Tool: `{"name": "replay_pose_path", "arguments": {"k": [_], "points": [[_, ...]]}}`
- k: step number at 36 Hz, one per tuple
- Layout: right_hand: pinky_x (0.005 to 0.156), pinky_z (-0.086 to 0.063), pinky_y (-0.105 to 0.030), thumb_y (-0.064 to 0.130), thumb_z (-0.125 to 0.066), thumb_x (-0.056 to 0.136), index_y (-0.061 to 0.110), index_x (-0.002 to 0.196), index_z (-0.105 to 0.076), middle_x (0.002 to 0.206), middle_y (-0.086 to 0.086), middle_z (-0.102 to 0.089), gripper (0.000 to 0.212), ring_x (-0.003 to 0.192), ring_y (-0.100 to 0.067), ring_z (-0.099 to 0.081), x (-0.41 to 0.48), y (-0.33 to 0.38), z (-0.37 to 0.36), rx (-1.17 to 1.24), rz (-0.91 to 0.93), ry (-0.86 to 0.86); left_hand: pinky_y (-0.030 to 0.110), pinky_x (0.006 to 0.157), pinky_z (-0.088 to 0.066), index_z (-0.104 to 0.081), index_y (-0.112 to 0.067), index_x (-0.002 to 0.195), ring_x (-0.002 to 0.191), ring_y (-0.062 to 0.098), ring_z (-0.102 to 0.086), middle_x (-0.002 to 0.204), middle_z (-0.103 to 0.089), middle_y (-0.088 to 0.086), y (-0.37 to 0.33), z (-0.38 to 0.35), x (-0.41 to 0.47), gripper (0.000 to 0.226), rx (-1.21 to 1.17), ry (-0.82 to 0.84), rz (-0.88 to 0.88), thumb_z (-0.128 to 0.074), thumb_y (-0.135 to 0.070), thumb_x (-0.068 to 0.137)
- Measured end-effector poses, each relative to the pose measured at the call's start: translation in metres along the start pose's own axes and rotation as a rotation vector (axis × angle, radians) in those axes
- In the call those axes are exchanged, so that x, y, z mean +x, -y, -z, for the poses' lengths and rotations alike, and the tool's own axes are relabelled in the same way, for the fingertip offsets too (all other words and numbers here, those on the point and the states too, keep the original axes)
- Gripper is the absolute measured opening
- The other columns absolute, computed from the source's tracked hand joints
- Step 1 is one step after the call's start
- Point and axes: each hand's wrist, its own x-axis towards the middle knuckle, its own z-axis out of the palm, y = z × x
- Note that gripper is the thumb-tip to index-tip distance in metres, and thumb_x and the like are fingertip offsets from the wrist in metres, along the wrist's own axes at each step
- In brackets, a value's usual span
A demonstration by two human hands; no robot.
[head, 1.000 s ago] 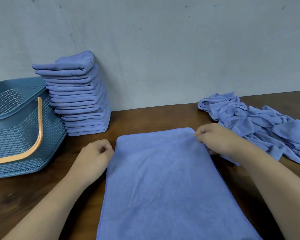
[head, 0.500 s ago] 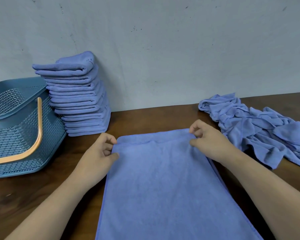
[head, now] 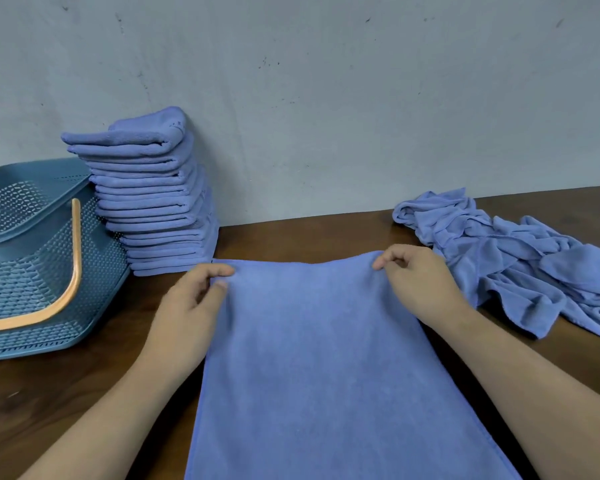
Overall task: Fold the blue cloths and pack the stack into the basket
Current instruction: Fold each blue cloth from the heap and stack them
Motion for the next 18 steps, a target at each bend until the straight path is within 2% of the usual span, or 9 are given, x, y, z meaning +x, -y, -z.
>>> {"name": "replay_pose_path", "arguments": {"k": [2,3,5,8,12,14,16,17,18], "points": [[0.046,-0.034,-0.016,0.007,-0.054,0.098,0.029,0.088,-0.075,0.057,0.016,-0.057,0.032,0.047,-0.003,-0.046,0.001,-0.005,-0.002,-0.030,0.007,0.028,0.026,0.101,-0.040,-0.065,-0.036,0.132,0.121,0.004,-0.057,0.131,-0.065,-0.021,0.010,-0.003,0.001,0.027,0.235,0.155,-0.007,-0.057,-0.035,0.106],[0.047,-0.036,-0.015,0.009,-0.057,0.098,0.031,0.090,-0.075,0.057,0.017,-0.058,0.029,0.048,-0.002,-0.048,0.001,-0.006,-0.003,-0.051,0.006,0.057,0.026,0.107,-0.036,-0.061,-0.037,0.138,0.130,0.006,-0.051,0.139,-0.058,-0.024,0.016,-0.003,0.001,0.032,0.351,0.228,-0.015,-0.056,-0.040,0.106],[0.050,-0.038,-0.014,0.009,-0.061,0.094,0.031,0.090,-0.077,0.056,0.021,-0.058,0.027,0.050,0.000,-0.050,0.000,-0.007,-0.003,-0.090,0.006,0.112,0.029,0.110,-0.036,-0.059,-0.040,0.137,0.129,0.007,-0.046,0.137,-0.054,-0.026,0.021,-0.004,0.001,0.033,0.457,0.296,-0.026,-0.055,-0.044,0.105],[0.050,-0.039,-0.013,0.004,-0.061,0.091,0.026,0.082,-0.080,0.055,0.025,-0.061,0.031,0.050,0.001,-0.052,-0.001,-0.004,-0.001,-0.126,0.035,0.138,0.031,0.112,-0.036,-0.059,-0.042,0.137,0.126,0.005,-0.044,0.137,-0.052,-0.027,0.023,-0.003,0.001,0.033,0.485,0.302,-0.056,-0.056,-0.043,0.104],[0.048,-0.037,-0.012,0.002,-0.060,0.095,0.024,0.085,-0.082,0.054,0.027,-0.060,0.033,0.047,-0.001,-0.051,0.000,-0.005,-0.001,-0.112,0.046,0.073,0.029,0.113,-0.035,-0.058,-0.040,0.140,0.127,0.002,-0.041,0.140,-0.051,-0.027,0.026,-0.004,0.001,0.036,0.518,0.299,-0.067,-0.055,-0.043,0.104],[0.056,-0.040,-0.009,0.004,-0.059,0.099,0.027,0.094,-0.081,0.064,0.029,-0.064,0.031,0.059,0.003,-0.057,0.002,-0.005,0.000,-0.060,0.074,-0.045,0.031,0.114,-0.036,-0.057,-0.040,0.141,0.128,0.003,-0.041,0.139,-0.050,-0.028,0.026,-0.004,0.001,0.037,0.521,0.305,-0.072,-0.055,-0.044,0.104],[0.073,-0.044,-0.009,0.006,-0.055,0.100,0.023,0.106,-0.079,0.088,0.023,-0.070,0.030,0.081,0.003,-0.061,0.005,-0.006,-0.001,-0.112,0.136,-0.072,0.032,0.114,-0.036,-0.057,-0.040,0.141,0.128,0.005,-0.043,0.138,-0.050,-0.028,0.025,-0.004,0.001,0.037,0.519,0.310,-0.081,-0.055,-0.043,0.104],[0.084,-0.047,-0.018,0.008,-0.053,0.100,0.022,0.108,-0.078,0.101,0.015,-0.072,0.029,0.092,-0.003,-0.062,0.007,-0.007,-0.002,-0.187,0.175,-0.008,0.033,0.115,-0.037,-0.058,-0.039,0.141,0.128,0.005,-0.043,0.138,-0.051,-0.028,0.026,-0.004,0.001,0.038,0.517,0.312,-0.083,-0.056,-0.044,0.104],[0.093,-0.049,-0.032,0.014,-0.051,0.100,0.026,0.109,-0.075,0.114,0.006,-0.070,0.028,0.105,-0.017,-0.062,0.007,-0.010,-0.003,-0.309,0.196,0.090,0.033,0.115,-0.037,-0.058,-0.039,0.141,0.127,0.005,-0.044,0.137,-0.052,-0.028,0.027,-0.004,0.001,0.039,0.516,0.311,-0.085,-0.056,-0.044,0.103]]}}
